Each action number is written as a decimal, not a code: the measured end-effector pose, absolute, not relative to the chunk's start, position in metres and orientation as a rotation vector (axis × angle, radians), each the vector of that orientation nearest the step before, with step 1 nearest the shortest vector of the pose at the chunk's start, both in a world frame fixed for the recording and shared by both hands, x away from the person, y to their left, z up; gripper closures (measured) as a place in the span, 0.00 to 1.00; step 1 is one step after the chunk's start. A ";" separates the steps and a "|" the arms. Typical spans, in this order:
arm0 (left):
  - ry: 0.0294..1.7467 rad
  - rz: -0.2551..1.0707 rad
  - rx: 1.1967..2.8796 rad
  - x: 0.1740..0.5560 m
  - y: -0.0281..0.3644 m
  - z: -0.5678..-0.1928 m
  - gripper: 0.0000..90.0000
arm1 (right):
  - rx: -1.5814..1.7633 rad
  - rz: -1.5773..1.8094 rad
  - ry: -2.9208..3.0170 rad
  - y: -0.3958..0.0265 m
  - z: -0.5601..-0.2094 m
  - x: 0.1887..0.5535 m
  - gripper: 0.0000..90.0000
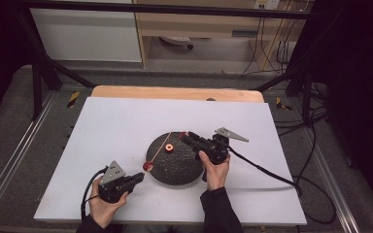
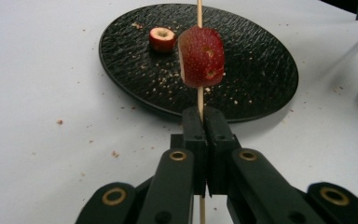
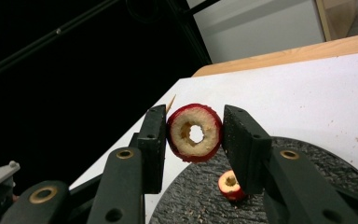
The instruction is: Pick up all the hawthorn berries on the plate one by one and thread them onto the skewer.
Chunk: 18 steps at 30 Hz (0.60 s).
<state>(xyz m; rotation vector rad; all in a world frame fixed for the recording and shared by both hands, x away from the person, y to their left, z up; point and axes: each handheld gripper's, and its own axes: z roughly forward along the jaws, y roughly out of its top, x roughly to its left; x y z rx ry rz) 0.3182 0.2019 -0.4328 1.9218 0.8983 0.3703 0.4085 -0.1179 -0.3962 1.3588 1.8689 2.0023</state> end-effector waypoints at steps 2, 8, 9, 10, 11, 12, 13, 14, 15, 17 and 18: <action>0.897 0.366 1.920 0.319 0.199 -0.433 0.98 | 1.362 2.007 1.861 -0.119 -0.395 0.409 0.68; 0.899 0.367 1.911 0.320 0.193 -0.430 0.98 | 1.360 2.041 1.784 -0.121 -0.391 0.412 0.68; 0.901 0.367 1.908 0.320 0.192 -0.430 0.98 | 1.366 2.052 1.771 -0.121 -0.390 0.413 0.68; 0.901 0.369 1.909 0.321 0.191 -0.429 0.98 | 1.369 2.067 1.758 -0.122 -0.388 0.413 0.68; 0.903 0.366 1.906 0.321 0.190 -0.429 0.98 | 1.375 2.074 1.738 -0.122 -0.387 0.414 0.68; 0.902 0.365 1.904 0.321 0.189 -0.428 0.98 | 1.373 2.076 1.728 -0.123 -0.387 0.415 0.68; 0.904 0.362 1.902 0.321 0.188 -0.428 0.98 | 1.379 2.083 1.716 -0.123 -0.386 0.416 0.68; 0.901 0.362 1.901 0.321 0.186 -0.427 0.98 | 1.379 2.084 1.704 -0.123 -0.385 0.417 0.68; 0.901 0.361 1.900 0.322 0.185 -0.427 0.98 | 1.380 2.089 1.698 -0.124 -0.385 0.418 0.68; 0.898 0.363 1.897 0.322 0.182 -0.426 0.98 | 1.379 2.095 1.678 -0.125 -0.384 0.420 0.68; 0.896 0.360 1.897 0.322 0.181 -0.426 0.98 | 1.384 2.104 1.670 -0.125 -0.384 0.421 0.68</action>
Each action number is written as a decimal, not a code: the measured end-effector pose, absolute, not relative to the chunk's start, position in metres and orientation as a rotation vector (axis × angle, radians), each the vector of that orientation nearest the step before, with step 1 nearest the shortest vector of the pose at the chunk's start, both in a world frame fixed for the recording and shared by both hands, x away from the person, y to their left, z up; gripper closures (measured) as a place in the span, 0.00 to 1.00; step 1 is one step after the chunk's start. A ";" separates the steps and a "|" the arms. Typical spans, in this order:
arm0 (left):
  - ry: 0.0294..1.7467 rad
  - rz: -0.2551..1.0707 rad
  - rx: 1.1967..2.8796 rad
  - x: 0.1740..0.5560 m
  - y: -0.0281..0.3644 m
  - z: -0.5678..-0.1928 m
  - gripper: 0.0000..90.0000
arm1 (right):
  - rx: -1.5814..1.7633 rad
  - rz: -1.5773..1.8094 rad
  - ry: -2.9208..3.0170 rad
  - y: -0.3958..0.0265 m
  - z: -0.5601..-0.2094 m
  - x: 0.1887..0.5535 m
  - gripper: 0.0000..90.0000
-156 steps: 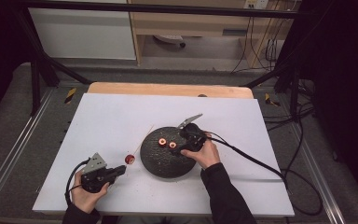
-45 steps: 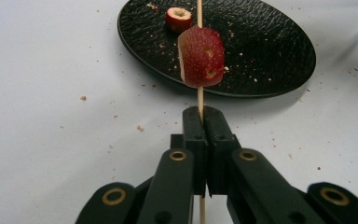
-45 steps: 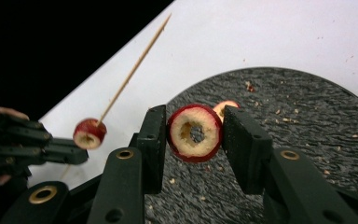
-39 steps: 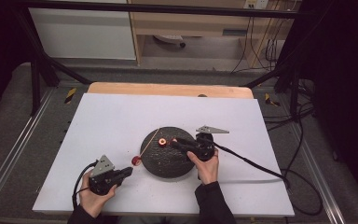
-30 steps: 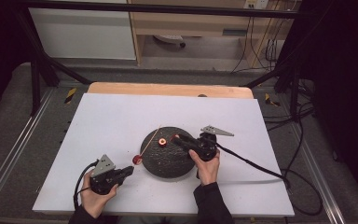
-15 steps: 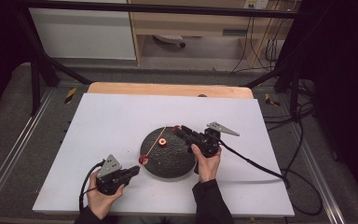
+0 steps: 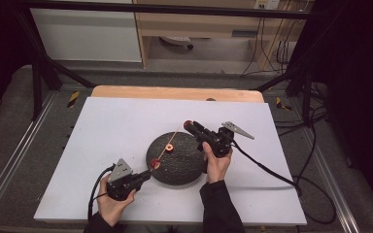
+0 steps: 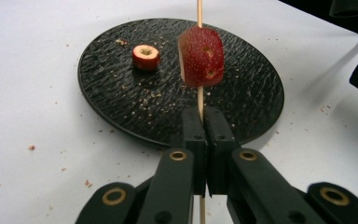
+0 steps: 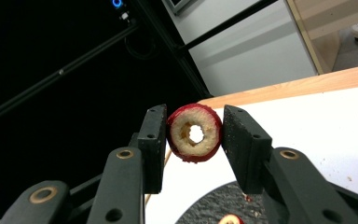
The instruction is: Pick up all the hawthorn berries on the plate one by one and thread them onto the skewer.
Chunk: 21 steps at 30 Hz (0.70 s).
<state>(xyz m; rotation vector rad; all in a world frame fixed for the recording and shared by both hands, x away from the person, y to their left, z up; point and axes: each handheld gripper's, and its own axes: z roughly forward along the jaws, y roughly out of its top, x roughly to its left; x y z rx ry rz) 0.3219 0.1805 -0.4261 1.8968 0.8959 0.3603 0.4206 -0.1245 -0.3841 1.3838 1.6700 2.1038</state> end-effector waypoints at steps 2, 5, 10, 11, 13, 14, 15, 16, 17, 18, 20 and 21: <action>0.893 0.359 1.897 0.322 0.178 -0.426 0.98 | 1.393 2.121 1.650 -0.124 -0.383 0.421 0.68; 0.885 0.357 1.899 0.322 0.173 -0.426 0.98 | 1.390 2.130 1.622 -0.125 -0.383 0.423 0.68; 0.879 0.355 1.896 0.321 0.169 -0.426 0.98 | 1.399 2.156 1.568 -0.124 -0.383 0.425 0.68; 0.878 0.356 1.894 0.321 0.168 -0.426 0.98 | 1.401 2.159 1.562 -0.124 -0.383 0.426 0.68; 0.876 0.356 1.892 0.321 0.167 -0.425 0.98 | 1.406 2.167 1.549 -0.124 -0.383 0.427 0.68; 0.875 0.356 1.890 0.321 0.166 -0.425 0.98 | 1.406 2.171 1.543 -0.124 -0.383 0.427 0.68; 0.874 0.355 1.890 0.321 0.166 -0.425 0.98 | 1.407 2.174 1.540 -0.124 -0.384 0.428 0.68; 0.871 0.357 1.888 0.321 0.165 -0.425 0.98 | 1.410 2.180 1.534 -0.123 -0.384 0.428 0.68; 0.870 0.358 1.889 0.321 0.165 -0.425 0.98 | 1.414 2.187 1.530 -0.123 -0.384 0.428 0.68; 0.870 0.358 1.889 0.321 0.165 -0.425 0.98 | 1.412 2.190 1.526 -0.123 -0.385 0.428 0.68; 0.870 0.360 1.887 0.321 0.164 -0.425 0.98 | 1.414 2.198 1.524 -0.122 -0.385 0.428 0.68; 0.871 0.363 1.887 0.321 0.164 -0.425 0.98 | 1.413 2.200 1.520 -0.122 -0.386 0.427 0.68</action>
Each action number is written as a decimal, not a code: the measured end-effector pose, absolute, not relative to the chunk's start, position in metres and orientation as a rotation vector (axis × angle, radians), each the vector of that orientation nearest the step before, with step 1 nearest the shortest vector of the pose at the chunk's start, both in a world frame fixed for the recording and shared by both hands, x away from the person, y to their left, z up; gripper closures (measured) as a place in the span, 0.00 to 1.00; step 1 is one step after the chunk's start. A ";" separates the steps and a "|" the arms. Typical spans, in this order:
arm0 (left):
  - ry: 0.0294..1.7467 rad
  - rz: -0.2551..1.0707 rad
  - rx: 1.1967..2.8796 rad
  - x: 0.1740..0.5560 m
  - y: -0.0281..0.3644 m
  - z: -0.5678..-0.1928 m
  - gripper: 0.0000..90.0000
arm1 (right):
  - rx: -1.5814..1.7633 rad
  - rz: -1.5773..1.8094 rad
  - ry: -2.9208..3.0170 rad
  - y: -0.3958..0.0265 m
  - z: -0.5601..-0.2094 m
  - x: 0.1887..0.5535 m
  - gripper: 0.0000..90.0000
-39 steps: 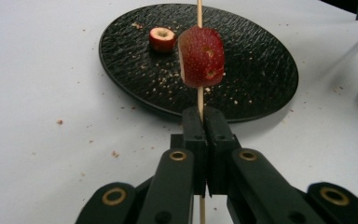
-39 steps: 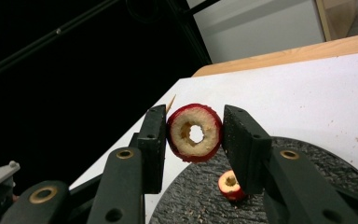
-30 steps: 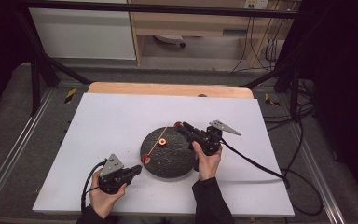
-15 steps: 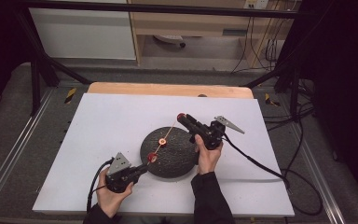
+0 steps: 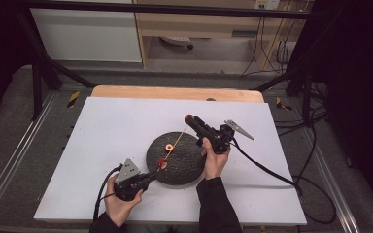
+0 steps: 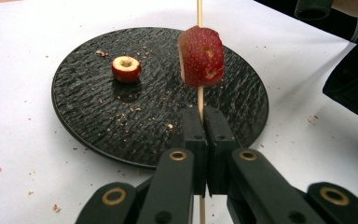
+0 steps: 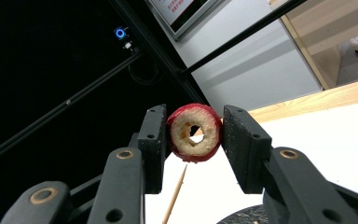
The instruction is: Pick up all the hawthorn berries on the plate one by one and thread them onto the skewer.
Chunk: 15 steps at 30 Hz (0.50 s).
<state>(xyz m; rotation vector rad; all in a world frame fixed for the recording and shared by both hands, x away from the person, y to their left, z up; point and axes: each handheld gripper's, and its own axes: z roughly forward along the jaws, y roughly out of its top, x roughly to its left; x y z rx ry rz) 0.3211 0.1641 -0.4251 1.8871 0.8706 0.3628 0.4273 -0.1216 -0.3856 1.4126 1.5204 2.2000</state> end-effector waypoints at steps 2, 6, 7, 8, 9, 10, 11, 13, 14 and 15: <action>0.872 0.364 1.887 0.321 0.164 -0.425 0.98 | 1.410 2.211 1.518 -0.121 -0.386 0.427 0.68; 0.870 0.368 1.872 0.322 0.163 -0.425 0.98 | 1.414 2.226 1.514 -0.120 -0.386 0.426 0.68; 0.870 0.370 1.871 0.322 0.162 -0.425 0.98 | 1.414 2.230 1.511 -0.120 -0.386 0.426 0.68; 0.870 0.367 1.870 0.322 0.162 -0.425 0.98 | 1.415 2.229 1.509 -0.120 -0.386 0.425 0.68; 0.870 0.369 1.868 0.322 0.161 -0.425 0.98 | 1.415 2.234 1.509 -0.120 -0.387 0.425 0.68; 0.870 0.371 1.864 0.322 0.160 -0.425 0.98 | 1.416 2.237 1.509 -0.120 -0.387 0.425 0.68; 0.871 0.374 1.863 0.322 0.159 -0.424 0.98 | 1.416 2.238 1.508 -0.120 -0.387 0.425 0.68; 0.878 0.380 1.852 0.323 0.157 -0.423 0.98 | 1.417 2.246 1.504 -0.119 -0.388 0.425 0.68; 0.881 0.380 1.848 0.323 0.157 -0.422 0.98 | 1.418 2.246 1.500 -0.119 -0.388 0.425 0.68; 0.883 0.373 1.841 0.324 0.156 -0.422 0.98 | 1.420 2.248 1.496 -0.119 -0.388 0.424 0.68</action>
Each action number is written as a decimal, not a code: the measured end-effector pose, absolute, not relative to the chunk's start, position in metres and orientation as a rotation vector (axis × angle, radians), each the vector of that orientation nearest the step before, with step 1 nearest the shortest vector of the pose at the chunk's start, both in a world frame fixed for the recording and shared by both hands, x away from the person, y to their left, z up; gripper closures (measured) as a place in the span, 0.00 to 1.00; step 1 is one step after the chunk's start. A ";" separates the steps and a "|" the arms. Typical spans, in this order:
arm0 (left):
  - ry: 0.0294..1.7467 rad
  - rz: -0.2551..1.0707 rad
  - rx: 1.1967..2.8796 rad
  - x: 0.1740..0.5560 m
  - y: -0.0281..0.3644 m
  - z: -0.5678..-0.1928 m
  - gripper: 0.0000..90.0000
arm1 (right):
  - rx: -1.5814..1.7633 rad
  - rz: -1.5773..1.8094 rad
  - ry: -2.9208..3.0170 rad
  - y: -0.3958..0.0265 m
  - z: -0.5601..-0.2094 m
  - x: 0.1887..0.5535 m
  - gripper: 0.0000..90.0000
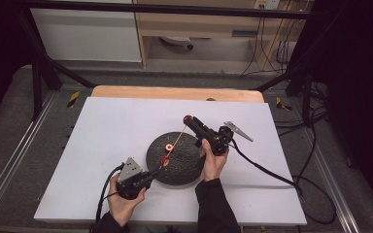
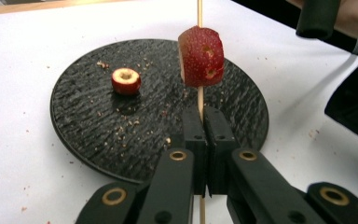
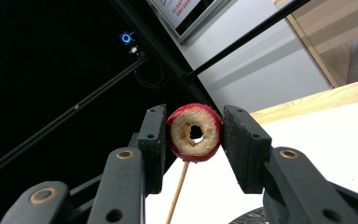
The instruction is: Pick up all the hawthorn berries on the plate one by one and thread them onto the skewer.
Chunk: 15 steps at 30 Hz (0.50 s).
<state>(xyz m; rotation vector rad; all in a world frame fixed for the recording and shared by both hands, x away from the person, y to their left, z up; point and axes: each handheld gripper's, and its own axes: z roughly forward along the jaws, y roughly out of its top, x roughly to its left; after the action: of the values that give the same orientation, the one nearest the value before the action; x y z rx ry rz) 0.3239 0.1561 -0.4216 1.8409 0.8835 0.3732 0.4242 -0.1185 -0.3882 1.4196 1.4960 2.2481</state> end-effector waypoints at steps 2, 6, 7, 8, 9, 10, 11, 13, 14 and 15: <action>0.889 0.376 1.832 0.325 0.154 -0.421 0.98 | 1.418 2.251 1.493 -0.118 -0.389 0.424 0.68; 0.899 0.376 1.836 0.327 0.148 -0.420 0.98 | 1.425 2.255 1.484 -0.117 -0.390 0.423 0.68; 0.901 0.376 1.837 0.327 0.147 -0.420 0.98 | 1.422 2.256 1.478 -0.117 -0.390 0.423 0.68; 0.903 0.376 1.834 0.327 0.145 -0.420 0.98 | 1.421 2.259 1.474 -0.118 -0.389 0.423 0.68; 0.902 0.379 1.837 0.328 0.145 -0.420 0.98 | 1.423 2.262 1.471 -0.118 -0.389 0.423 0.68; 0.902 0.377 1.836 0.328 0.143 -0.421 0.98 | 1.424 2.263 1.470 -0.118 -0.388 0.422 0.68; 0.902 0.379 1.838 0.328 0.142 -0.421 0.98 | 1.421 2.263 1.464 -0.118 -0.388 0.423 0.68; 0.907 0.380 1.843 0.328 0.140 -0.421 0.98 | 1.426 2.268 1.461 -0.119 -0.387 0.423 0.68; 0.908 0.384 1.844 0.329 0.140 -0.422 0.98 | 1.428 2.273 1.461 -0.119 -0.387 0.423 0.68; 0.909 0.387 1.847 0.329 0.139 -0.422 0.99 | 1.432 2.275 1.462 -0.119 -0.387 0.423 0.68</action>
<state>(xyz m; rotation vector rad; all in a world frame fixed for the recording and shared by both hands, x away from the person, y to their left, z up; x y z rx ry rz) 0.3286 0.1390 -0.4220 1.8471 0.9094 0.3869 0.4229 -0.1187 -0.3871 1.4322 1.4623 2.2754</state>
